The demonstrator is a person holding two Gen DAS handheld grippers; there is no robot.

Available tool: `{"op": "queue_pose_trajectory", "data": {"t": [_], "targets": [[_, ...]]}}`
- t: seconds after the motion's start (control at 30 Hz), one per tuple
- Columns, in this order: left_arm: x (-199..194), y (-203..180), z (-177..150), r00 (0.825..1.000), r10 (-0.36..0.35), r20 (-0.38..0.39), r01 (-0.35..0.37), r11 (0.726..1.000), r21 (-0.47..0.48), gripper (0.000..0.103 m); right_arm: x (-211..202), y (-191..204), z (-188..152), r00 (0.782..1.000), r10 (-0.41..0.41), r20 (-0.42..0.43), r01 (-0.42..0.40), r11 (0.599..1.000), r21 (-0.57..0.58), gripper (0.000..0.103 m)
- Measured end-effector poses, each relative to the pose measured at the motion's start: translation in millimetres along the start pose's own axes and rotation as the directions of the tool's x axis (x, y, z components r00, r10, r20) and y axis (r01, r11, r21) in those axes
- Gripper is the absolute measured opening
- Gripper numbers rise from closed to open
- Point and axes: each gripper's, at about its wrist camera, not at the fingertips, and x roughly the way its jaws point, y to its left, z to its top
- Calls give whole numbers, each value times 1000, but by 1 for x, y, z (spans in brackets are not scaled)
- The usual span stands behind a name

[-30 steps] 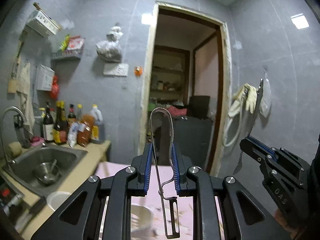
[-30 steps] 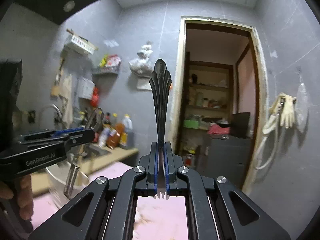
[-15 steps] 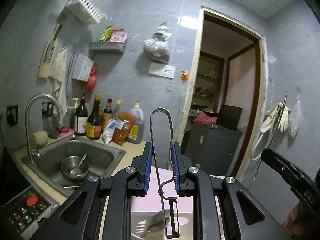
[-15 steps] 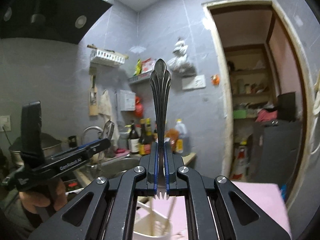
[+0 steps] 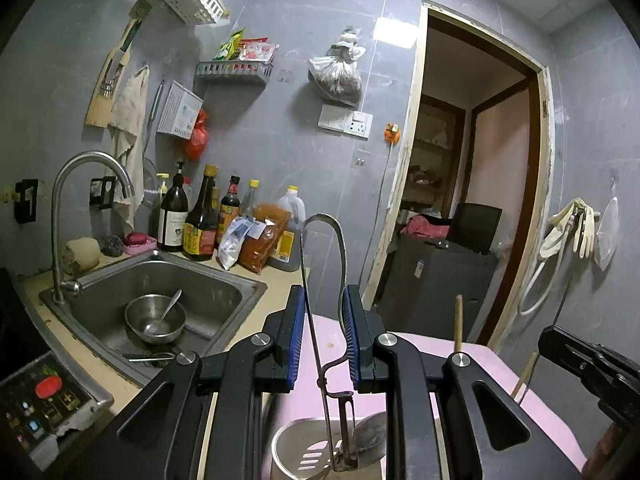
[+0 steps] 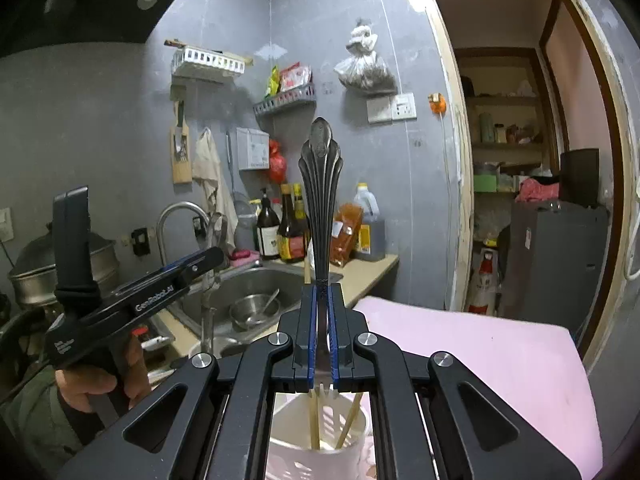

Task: Organize utensils
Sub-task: 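Carry the fork in the right tool and tongs in the left tool into the white caddy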

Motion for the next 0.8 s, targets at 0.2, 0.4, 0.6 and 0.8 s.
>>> {"op": "queue_pose_trajectory", "data": {"t": [0.2,0.4,0.6,0.8], "targets": [[2,-4,-17,1000,26,-8,-25,1000,12,16,8,0,-11,999,-10,-52,10,1000,3,3],[4,-7,-31,998,17,-57,-16,1000,12,16,17,-3,-29,994,-35,-106,39,999,28,4],[3,-7,-40,993,-24,-115,24,1000,0,16,22,-5,-37,989,-36,-140,42,998,45,6],[-6,-4,-41,987,-89,-134,84,996,-42,19,22,-7,-42,988,-24,-154,32,998,49,8]]}}
